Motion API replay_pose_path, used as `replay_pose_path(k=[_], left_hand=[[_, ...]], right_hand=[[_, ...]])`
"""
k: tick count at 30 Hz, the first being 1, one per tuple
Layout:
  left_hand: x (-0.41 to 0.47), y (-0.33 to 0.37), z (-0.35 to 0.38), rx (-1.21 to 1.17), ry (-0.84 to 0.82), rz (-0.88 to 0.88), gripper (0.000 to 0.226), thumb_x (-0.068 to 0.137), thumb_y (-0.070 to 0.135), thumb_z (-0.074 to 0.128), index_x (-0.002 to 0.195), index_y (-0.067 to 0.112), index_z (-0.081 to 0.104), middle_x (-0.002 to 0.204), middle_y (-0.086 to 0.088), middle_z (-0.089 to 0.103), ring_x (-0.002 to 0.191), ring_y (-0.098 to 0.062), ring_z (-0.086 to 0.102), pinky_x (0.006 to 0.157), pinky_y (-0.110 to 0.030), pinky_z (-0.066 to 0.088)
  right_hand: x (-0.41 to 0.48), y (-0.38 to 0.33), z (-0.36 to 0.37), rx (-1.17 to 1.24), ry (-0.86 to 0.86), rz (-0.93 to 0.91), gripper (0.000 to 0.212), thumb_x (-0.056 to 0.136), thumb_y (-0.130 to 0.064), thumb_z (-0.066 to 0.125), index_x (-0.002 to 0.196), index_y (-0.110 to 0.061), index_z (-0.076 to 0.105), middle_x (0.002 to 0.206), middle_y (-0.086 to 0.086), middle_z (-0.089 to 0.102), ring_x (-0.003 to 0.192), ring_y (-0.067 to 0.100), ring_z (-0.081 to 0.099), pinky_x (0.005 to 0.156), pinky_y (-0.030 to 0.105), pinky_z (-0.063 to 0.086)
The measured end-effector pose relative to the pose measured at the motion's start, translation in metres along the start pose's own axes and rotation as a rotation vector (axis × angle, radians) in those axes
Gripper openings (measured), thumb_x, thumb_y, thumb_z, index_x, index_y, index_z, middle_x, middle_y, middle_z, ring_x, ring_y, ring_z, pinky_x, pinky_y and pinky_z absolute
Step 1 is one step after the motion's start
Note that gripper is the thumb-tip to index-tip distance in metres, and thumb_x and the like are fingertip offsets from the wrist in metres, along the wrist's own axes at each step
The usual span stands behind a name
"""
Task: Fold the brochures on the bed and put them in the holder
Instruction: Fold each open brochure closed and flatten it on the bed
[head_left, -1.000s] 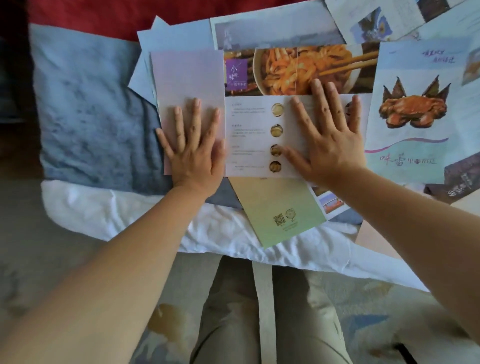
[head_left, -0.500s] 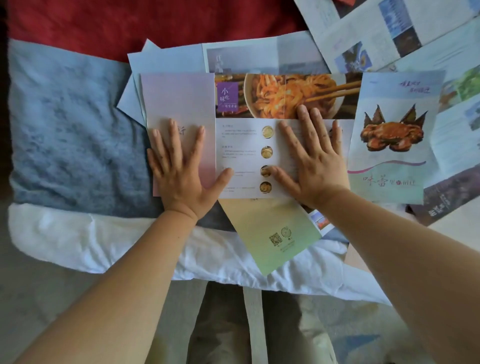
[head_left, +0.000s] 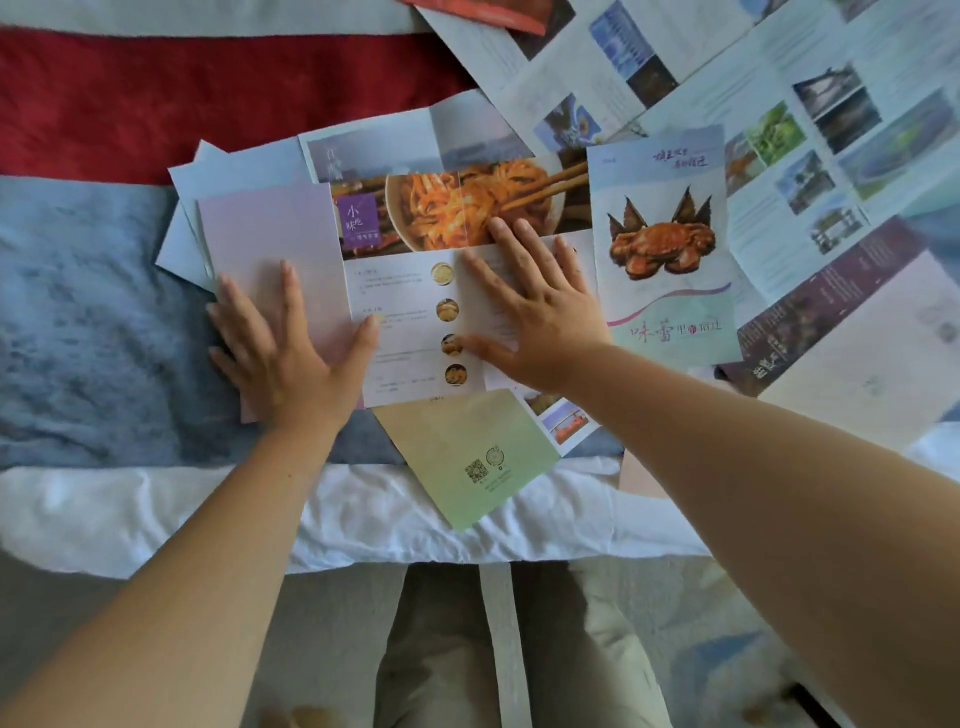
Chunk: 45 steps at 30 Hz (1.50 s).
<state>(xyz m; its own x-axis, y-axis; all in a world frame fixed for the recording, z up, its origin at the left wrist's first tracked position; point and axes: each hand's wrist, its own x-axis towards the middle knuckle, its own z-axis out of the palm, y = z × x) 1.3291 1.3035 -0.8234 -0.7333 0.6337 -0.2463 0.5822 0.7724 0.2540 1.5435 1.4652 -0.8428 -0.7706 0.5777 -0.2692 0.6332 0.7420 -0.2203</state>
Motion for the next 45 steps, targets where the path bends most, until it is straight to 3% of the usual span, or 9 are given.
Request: replay_pose_path(k=[4, 11, 19, 25, 31, 34, 38, 41, 45], left_hand=[[0.004, 0.0, 0.009, 0.033, 0.017, -0.032, 0.108, 0.075, 0.092, 0.038, 0.163, 0.035, 0.015, 0.17, -0.021, -0.002, 0.155, -0.048, 0.003, 0.123, -0.063, 0.008], [-0.003, 0.005, 0.012, -0.183, 0.058, 0.002, 0.109, 0.078, 0.085, 0.048, 0.164, 0.025, 0.018, 0.17, -0.022, -0.003, 0.156, -0.047, -0.002, 0.125, -0.059, 0.005], [-0.011, 0.018, 0.008, -0.257, 0.015, 0.0, 0.105, 0.081, 0.076, 0.054, 0.165, 0.03, 0.011, 0.171, -0.015, -0.007, 0.156, -0.041, -0.012, 0.125, -0.058, -0.003], [-0.024, 0.039, 0.012, -0.19, -0.005, 0.099, 0.102, 0.08, 0.068, 0.045, 0.165, 0.024, 0.009, 0.172, -0.015, -0.002, 0.156, -0.044, -0.009, 0.122, -0.065, -0.002], [-0.031, 0.081, 0.012, -0.161, -0.021, 0.197, 0.102, 0.078, 0.052, 0.044, 0.164, 0.015, 0.002, 0.172, -0.014, -0.001, 0.157, -0.041, -0.004, 0.123, -0.066, 0.001], [-0.034, 0.104, 0.014, -0.199, -0.033, 0.245, 0.105, 0.077, 0.043, 0.051, 0.164, 0.016, 0.0, 0.172, -0.011, -0.003, 0.158, -0.037, -0.005, 0.124, -0.066, 0.001], [-0.044, 0.136, 0.022, -0.23, -0.079, 0.325, 0.103, 0.078, 0.048, 0.048, 0.164, 0.022, -0.001, 0.172, -0.011, -0.003, 0.159, -0.034, -0.004, 0.125, -0.06, -0.002], [-0.054, 0.163, 0.035, -0.233, -0.127, 0.392, 0.1, 0.079, 0.049, 0.047, 0.164, 0.027, 0.0, 0.172, -0.011, -0.003, 0.159, -0.035, -0.003, 0.125, -0.056, -0.002], [-0.062, 0.19, 0.061, -0.055, -0.111, 0.467, 0.095, 0.082, 0.052, 0.048, 0.165, 0.03, 0.008, 0.172, -0.013, -0.003, 0.157, -0.042, -0.001, 0.124, -0.063, 0.005]], right_hand=[[-0.005, -0.002, 0.012, -0.032, 0.104, 0.016, 0.084, 0.097, -0.08, 0.022, 0.166, -0.034, 0.006, 0.174, 0.007, 0.0, 0.16, 0.026, -0.002, 0.128, 0.052, 0.002], [-0.003, -0.002, 0.031, -0.043, 0.223, 0.023, 0.086, 0.095, -0.082, 0.024, 0.165, -0.034, 0.012, 0.173, 0.009, 0.007, 0.16, 0.029, 0.005, 0.127, 0.056, 0.008], [-0.002, -0.005, 0.03, -0.036, 0.187, 0.035, 0.084, 0.094, -0.084, 0.022, 0.164, -0.04, 0.009, 0.174, 0.008, 0.002, 0.16, 0.028, 0.001, 0.127, 0.056, 0.005], [-0.003, -0.008, 0.022, -0.058, 0.123, 0.025, 0.083, 0.096, -0.08, 0.018, 0.165, -0.036, 0.005, 0.174, 0.007, -0.003, 0.16, 0.027, -0.002, 0.128, 0.054, 0.004], [-0.016, 0.027, -0.01, 0.115, 0.027, -0.027, 0.093, 0.094, -0.048, 0.05, 0.166, -0.017, -0.002, 0.174, 0.003, -0.008, 0.16, 0.02, -0.006, 0.13, 0.04, 0.001], [-0.045, 0.073, -0.023, 0.042, 0.107, 0.128, 0.089, 0.096, -0.057, 0.043, 0.165, -0.014, 0.007, 0.173, 0.008, -0.005, 0.16, 0.026, -0.004, 0.128, 0.042, 0.001], [-0.091, 0.128, -0.022, 0.043, 0.103, 0.319, 0.084, 0.1, -0.067, 0.026, 0.166, -0.019, 0.007, 0.174, 0.002, -0.003, 0.16, 0.024, -0.003, 0.128, 0.042, 0.0], [-0.113, 0.145, -0.013, 0.06, 0.126, 0.359, 0.08, 0.103, -0.067, 0.023, 0.166, -0.021, 0.005, 0.174, 0.0, -0.001, 0.16, 0.023, -0.001, 0.13, 0.044, 0.003], [-0.12, 0.145, 0.004, 0.058, 0.202, 0.397, 0.077, 0.106, -0.064, 0.023, 0.166, -0.019, 0.006, 0.174, 0.001, 0.001, 0.16, 0.022, 0.0, 0.13, 0.044, 0.003]])
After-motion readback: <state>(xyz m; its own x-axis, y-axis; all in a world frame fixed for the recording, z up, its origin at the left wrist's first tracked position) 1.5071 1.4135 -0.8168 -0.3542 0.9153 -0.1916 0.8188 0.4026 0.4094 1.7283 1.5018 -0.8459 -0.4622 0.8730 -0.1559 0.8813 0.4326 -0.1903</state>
